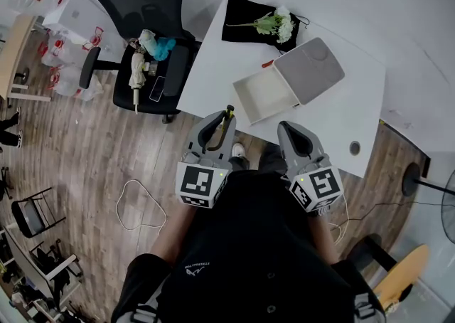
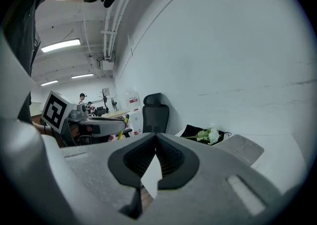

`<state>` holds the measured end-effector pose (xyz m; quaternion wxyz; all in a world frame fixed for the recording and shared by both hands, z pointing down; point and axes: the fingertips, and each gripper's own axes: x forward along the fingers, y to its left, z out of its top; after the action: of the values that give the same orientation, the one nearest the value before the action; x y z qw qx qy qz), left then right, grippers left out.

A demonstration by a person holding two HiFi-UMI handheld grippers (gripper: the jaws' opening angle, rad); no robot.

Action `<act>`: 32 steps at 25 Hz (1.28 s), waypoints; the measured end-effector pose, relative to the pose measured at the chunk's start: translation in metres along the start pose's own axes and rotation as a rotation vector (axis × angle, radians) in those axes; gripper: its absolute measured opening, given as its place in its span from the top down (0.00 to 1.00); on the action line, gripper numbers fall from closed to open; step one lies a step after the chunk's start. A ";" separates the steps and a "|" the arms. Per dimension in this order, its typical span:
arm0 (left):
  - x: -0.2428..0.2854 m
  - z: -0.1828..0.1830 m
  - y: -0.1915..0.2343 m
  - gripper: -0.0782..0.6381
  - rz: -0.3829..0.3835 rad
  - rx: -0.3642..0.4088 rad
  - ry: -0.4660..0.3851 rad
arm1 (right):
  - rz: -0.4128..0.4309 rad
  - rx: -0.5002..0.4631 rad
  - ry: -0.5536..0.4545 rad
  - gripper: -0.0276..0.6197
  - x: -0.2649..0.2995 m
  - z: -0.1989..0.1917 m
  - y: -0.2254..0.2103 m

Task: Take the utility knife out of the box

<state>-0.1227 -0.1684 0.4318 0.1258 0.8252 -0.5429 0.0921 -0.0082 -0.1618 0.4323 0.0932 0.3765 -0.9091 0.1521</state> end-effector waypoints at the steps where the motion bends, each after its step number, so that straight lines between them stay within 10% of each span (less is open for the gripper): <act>1: -0.002 0.000 0.000 0.80 0.004 -0.002 -0.005 | 0.001 -0.002 -0.001 0.95 -0.001 0.000 0.001; 32: 0.000 0.103 -0.012 0.80 -0.030 0.087 -0.232 | -0.044 -0.180 -0.193 0.95 -0.034 0.100 -0.018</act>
<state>-0.1106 -0.1952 0.3328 0.0273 0.8429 -0.5371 0.0176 0.0226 -0.1864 0.3323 0.0422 0.3993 -0.9153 0.0308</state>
